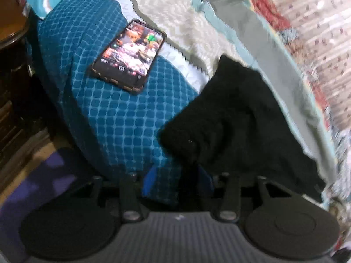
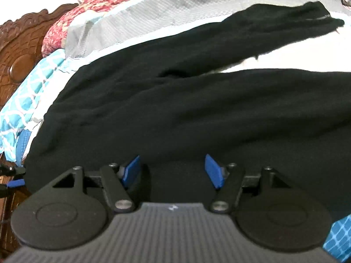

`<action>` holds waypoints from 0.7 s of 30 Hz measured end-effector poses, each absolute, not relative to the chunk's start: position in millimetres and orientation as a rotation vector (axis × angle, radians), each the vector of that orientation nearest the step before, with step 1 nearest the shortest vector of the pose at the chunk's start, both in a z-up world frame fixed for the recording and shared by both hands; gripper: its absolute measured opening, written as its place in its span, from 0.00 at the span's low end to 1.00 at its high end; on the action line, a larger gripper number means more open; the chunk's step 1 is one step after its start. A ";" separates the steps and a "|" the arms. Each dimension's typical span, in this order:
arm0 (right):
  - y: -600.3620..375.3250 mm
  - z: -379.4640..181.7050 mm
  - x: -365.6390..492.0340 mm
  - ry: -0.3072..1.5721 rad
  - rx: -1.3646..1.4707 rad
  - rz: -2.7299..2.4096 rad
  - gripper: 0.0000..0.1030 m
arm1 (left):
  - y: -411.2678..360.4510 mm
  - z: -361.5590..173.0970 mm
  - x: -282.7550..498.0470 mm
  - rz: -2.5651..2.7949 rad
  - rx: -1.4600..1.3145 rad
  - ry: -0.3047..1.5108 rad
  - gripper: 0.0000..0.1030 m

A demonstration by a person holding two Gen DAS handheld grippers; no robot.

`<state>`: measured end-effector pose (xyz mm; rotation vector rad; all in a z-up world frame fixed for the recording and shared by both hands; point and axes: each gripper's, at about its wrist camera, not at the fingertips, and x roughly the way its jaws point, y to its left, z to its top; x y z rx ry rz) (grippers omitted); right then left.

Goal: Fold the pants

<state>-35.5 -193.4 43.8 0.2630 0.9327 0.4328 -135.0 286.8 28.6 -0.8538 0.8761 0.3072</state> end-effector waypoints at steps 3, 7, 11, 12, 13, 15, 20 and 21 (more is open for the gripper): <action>-210.7 49.5 -38.7 0.906 0.319 0.440 0.65 | 292.1 59.3 -125.5 0.313 -0.757 0.776 0.44; -238.9 59.6 -36.6 0.835 0.326 0.375 0.65 | 282.9 107.0 -72.9 0.297 -0.476 0.688 0.58; -275.6 75.2 -12.3 0.771 0.320 0.258 0.65 | 258.8 127.6 10.6 0.244 -0.146 0.633 0.87; -285.5 80.3 -3.7 0.762 0.320 0.227 0.65 | 253.0 127.8 29.2 0.219 -0.101 0.637 0.87; -296.1 87.5 8.5 0.751 0.318 0.191 0.65 | 249.2 123.9 53.0 0.198 -0.059 0.648 0.88; -314.1 101.4 32.5 0.731 0.307 0.125 0.65 | 242.0 113.2 88.9 0.168 0.001 0.670 0.90; -356.7 126.1 130.6 0.732 0.354 -0.027 0.65 | 223.8 73.3 147.1 0.027 0.132 0.710 1.00; -367.8 126.6 150.5 0.736 0.373 -0.056 0.66 | 221.9 64.5 152.5 0.013 0.155 0.714 1.00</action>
